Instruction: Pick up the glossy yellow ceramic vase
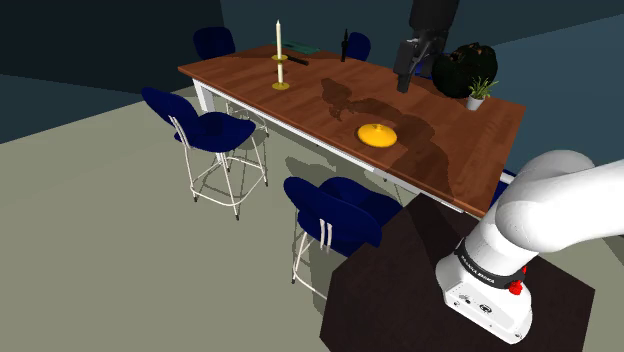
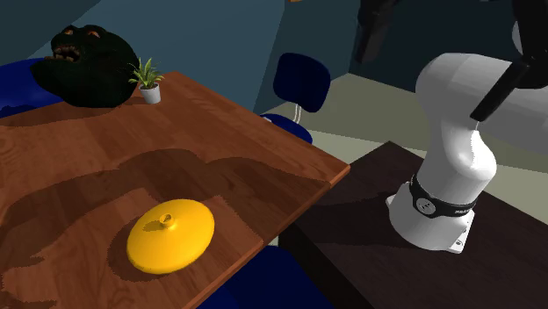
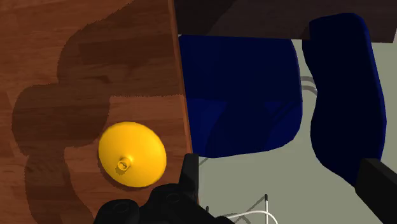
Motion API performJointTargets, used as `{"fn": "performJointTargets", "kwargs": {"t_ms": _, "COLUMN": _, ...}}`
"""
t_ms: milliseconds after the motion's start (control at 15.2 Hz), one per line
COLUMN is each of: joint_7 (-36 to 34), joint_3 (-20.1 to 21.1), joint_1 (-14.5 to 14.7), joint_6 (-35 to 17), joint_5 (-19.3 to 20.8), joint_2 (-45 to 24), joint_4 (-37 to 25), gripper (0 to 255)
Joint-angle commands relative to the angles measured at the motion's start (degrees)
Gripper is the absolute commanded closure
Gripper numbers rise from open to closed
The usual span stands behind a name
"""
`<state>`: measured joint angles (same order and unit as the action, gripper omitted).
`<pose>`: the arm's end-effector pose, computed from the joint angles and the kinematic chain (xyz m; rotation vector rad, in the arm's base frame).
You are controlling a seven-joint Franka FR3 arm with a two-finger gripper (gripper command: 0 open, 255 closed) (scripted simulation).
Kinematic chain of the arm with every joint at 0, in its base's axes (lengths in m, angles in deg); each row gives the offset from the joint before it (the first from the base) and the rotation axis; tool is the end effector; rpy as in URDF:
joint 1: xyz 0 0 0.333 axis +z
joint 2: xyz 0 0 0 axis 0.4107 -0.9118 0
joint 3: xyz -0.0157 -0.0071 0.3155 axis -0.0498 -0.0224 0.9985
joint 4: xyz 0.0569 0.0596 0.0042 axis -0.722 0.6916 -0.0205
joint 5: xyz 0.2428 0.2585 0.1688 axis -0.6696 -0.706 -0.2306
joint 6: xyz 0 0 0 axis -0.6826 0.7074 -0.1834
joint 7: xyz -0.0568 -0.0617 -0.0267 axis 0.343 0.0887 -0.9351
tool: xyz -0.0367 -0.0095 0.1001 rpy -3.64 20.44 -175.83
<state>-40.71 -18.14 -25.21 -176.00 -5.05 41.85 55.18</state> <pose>0.3079 0.0135 0.5930 3.0130 0.0505 0.0176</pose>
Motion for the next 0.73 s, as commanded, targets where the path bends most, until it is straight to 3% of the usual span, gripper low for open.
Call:
{"fn": "performJointTargets", "kwargs": {"t_ms": 0, "joint_7": 0.00, "joint_3": 0.00, "joint_1": 0.00, "joint_6": 0.00, "joint_5": 0.00, "joint_2": 0.00, "joint_4": 0.00, "gripper": 0}}
{"fn": "performJointTargets", "kwargs": {"t_ms": 660, "joint_7": 10.29, "joint_3": -9.58, "joint_1": -2.69, "joint_6": -15.16, "joint_5": 4.52, "joint_2": -12.26, "joint_4": 2.94, "gripper": 0}}
